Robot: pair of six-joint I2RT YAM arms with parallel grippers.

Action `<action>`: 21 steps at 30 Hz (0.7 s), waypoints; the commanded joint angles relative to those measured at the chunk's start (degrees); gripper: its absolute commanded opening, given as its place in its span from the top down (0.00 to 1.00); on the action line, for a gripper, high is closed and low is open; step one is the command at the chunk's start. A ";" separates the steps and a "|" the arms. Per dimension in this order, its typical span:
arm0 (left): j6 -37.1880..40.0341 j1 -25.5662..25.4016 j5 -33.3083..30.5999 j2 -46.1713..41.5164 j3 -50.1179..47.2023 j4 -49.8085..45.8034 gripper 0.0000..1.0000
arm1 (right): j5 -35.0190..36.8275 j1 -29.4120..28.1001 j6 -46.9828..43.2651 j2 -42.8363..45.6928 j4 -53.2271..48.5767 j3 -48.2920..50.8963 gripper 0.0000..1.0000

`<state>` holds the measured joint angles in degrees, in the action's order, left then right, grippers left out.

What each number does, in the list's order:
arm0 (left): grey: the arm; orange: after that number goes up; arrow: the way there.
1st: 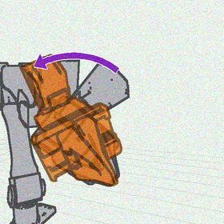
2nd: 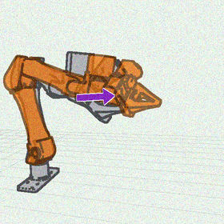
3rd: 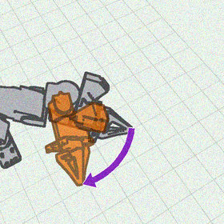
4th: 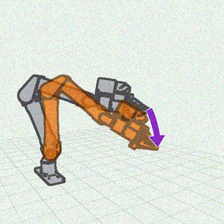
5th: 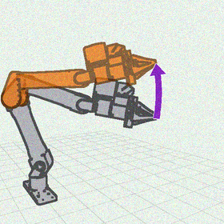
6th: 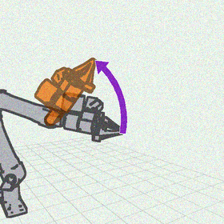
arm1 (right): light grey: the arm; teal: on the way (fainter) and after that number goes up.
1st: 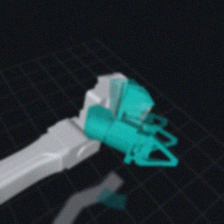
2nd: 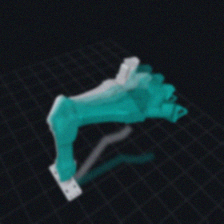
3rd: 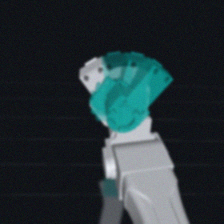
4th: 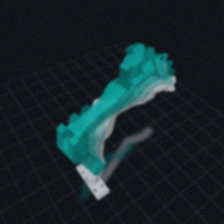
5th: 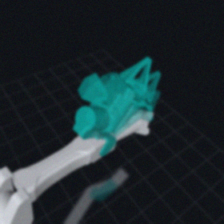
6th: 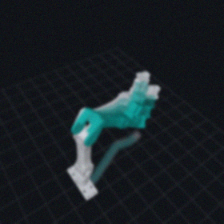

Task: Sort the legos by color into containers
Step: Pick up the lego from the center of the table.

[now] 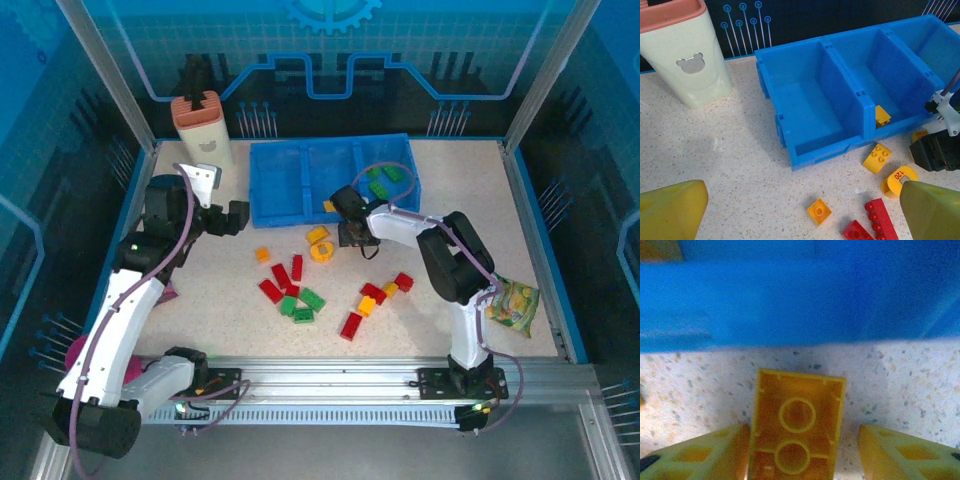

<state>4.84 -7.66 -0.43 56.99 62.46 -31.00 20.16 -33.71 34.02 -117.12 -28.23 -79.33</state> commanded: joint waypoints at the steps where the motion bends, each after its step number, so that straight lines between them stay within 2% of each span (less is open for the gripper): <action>1: -0.10 0.45 -0.10 -1.18 -0.76 1.03 0.01 | -0.06 -0.39 1.30 -2.03 -5.52 1.30 0.43; 13: -0.23 0.46 0.01 -0.83 -0.49 0.86 0.00 | -0.61 -0.63 -1.40 -0.98 -6.85 1.80 0.68; 17: -0.01 0.45 -0.16 -0.83 -0.45 0.77 0.01 | -1.67 -1.74 -5.46 4.85 -8.86 2.37 0.71; 21: 0.22 0.45 -0.54 -0.74 -0.41 0.86 0.01 | -1.26 -3.01 -9.47 9.21 -10.43 -1.15 0.71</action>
<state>4.84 -7.66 -0.43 56.86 62.46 -31.00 18.65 -34.83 28.69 -112.71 -34.44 -77.89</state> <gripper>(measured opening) 0.994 0.335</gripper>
